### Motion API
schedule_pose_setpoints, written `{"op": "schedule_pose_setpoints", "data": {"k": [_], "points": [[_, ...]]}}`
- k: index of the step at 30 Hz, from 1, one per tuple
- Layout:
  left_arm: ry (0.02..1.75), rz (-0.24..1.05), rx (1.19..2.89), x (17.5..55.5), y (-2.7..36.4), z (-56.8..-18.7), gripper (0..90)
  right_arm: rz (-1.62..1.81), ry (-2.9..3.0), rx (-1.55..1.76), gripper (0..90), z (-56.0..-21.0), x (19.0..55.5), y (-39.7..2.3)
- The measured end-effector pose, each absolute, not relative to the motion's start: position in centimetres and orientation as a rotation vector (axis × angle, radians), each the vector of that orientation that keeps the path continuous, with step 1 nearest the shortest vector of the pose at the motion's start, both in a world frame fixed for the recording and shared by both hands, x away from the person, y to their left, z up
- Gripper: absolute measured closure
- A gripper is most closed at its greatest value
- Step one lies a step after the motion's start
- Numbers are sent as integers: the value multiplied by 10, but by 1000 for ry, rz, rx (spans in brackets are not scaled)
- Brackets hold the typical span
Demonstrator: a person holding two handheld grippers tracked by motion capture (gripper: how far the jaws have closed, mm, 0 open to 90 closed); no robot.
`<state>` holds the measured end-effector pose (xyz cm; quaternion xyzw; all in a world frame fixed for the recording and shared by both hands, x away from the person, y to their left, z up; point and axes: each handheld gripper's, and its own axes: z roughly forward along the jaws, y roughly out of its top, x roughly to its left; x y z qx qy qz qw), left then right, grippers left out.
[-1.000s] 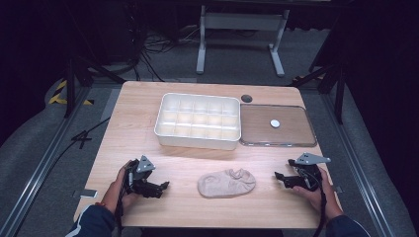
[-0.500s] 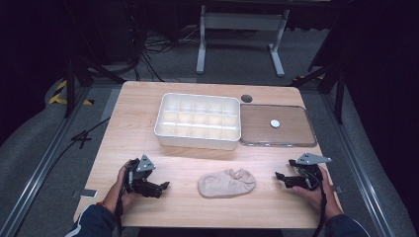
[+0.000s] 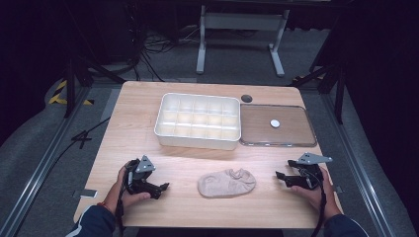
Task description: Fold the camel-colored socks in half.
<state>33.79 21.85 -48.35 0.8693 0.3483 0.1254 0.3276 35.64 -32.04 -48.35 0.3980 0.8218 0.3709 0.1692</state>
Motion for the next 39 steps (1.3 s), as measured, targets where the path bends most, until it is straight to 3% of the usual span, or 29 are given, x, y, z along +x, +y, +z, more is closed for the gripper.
{"op": "schedule_pose_setpoints", "data": {"k": [11,19,39], "points": [[910,328,2276,337,219,-484,4,1188,2299,980,626,-463,343,-305],[915,335,2266,335,219,-484,8,1222,2326,928,719,-460,344,-294],[963,351,2258,332,218,-483,7,1314,2433,723,784,-447,339,-231]]}}
